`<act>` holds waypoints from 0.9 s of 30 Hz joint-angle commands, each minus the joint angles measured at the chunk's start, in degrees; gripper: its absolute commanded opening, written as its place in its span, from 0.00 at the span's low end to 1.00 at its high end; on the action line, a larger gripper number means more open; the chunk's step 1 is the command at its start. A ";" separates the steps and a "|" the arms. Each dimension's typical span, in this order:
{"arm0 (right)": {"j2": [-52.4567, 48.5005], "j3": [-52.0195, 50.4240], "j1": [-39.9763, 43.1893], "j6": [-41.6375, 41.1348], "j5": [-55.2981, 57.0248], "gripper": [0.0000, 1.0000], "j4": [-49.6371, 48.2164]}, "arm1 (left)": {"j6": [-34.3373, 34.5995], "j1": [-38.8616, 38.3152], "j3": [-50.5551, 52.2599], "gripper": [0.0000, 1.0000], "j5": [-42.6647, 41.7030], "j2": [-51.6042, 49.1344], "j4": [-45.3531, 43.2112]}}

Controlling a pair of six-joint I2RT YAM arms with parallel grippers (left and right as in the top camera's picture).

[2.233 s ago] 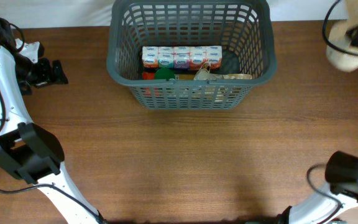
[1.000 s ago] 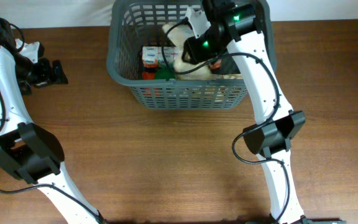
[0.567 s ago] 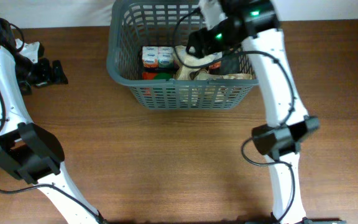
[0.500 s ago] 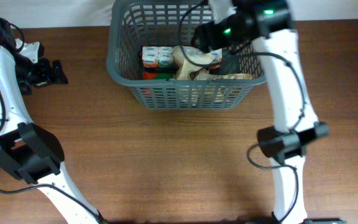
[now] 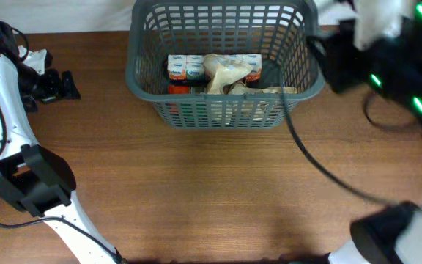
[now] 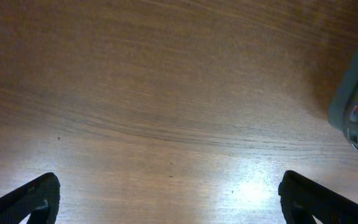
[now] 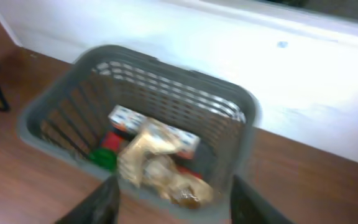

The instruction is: Pack container

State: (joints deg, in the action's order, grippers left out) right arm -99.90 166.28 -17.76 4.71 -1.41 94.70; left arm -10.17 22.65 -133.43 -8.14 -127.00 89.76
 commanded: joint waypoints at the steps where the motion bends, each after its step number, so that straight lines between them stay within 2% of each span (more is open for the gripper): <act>1: 9.64 -0.04 -1.09 -3.02 11.30 0.50 2.64 | 0.48 0.28 0.26 0.99 0.02 -0.35 0.02; 4: 16.76 -3.45 -1.09 -3.67 12.74 0.51 2.64 | 0.48 0.28 0.26 0.99 0.02 -0.35 0.02; 9: 28.15 -14.34 -1.07 -3.69 22.84 0.53 2.64 | 0.48 0.28 0.26 0.99 0.02 -0.35 0.02; 12: 35.65 -25.00 -0.98 -4.66 24.39 0.52 2.62 | 0.48 0.28 0.26 0.99 0.02 -0.35 0.02; 20: 46.93 -59.10 -0.98 -16.72 24.15 0.52 1.42 | 0.48 0.28 0.26 0.99 0.02 -0.35 0.02; 23: 47.41 -71.47 -0.98 -18.95 23.67 0.53 -5.66 | 0.48 0.28 0.26 0.99 0.02 -0.35 0.02; 27: 46.60 -83.84 -0.98 -18.27 20.83 0.57 -22.08 | 0.48 0.28 0.26 0.99 0.02 -0.35 0.02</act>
State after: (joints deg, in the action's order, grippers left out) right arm -53.19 87.90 -18.48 -11.73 20.95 77.52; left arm -10.17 22.65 -133.40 -8.12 -127.00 89.73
